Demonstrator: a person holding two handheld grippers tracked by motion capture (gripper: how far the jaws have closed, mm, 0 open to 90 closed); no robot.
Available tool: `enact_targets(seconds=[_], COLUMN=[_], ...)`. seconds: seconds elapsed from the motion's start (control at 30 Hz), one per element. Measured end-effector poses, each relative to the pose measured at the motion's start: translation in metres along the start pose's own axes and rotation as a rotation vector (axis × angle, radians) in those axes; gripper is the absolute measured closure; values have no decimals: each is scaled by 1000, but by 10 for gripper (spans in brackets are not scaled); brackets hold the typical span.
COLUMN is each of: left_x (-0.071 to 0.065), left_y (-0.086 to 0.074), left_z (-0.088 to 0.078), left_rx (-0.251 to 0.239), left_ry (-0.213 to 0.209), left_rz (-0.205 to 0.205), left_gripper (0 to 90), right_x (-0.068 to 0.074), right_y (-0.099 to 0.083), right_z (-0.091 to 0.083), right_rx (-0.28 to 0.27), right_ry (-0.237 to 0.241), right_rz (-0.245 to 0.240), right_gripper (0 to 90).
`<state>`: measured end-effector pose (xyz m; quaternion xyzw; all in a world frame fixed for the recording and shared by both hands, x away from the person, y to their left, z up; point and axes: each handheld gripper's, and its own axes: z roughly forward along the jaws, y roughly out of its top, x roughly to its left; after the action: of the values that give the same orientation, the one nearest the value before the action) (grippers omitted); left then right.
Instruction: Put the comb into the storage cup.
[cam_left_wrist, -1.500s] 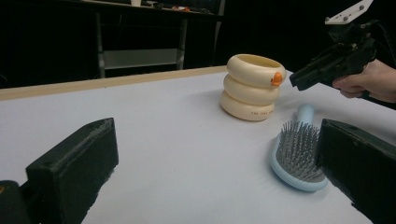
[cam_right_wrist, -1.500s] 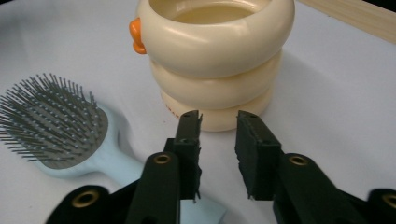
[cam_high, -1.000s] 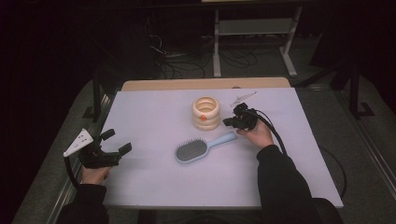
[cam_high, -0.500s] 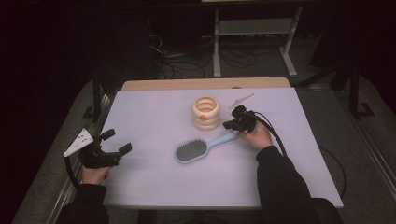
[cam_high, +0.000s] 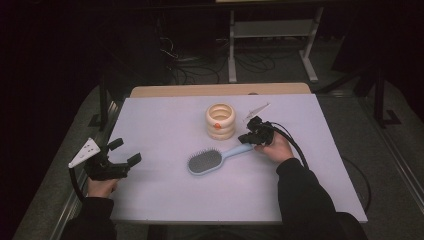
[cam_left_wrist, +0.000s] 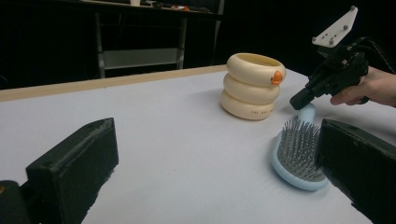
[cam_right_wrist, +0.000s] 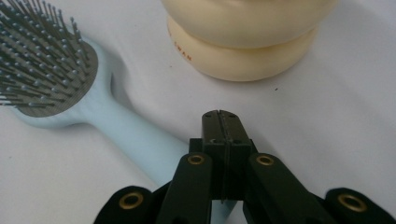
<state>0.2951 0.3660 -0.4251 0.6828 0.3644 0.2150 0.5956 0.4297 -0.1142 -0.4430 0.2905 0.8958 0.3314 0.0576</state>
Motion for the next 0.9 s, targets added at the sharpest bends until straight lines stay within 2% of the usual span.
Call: enact_targets(seconds=[0.37,0.67,0.9], left_x=[0,0,-1], left_y=[-1,-1,-2], left_z=[1,1,1], left_rx=[4,8,16], left_ry=[-3,0,-1], left_rz=[-4,-5,-4], left_gripper=[0,0,0], right_x=[4,13,20], right_y=[-5,-10,-14], right_z=[-2,-5,-11], right_rx=[52,96,109], right_ry=[7,16,22], right_rz=[-21,-62,-91], right_gripper=[891,891,890])
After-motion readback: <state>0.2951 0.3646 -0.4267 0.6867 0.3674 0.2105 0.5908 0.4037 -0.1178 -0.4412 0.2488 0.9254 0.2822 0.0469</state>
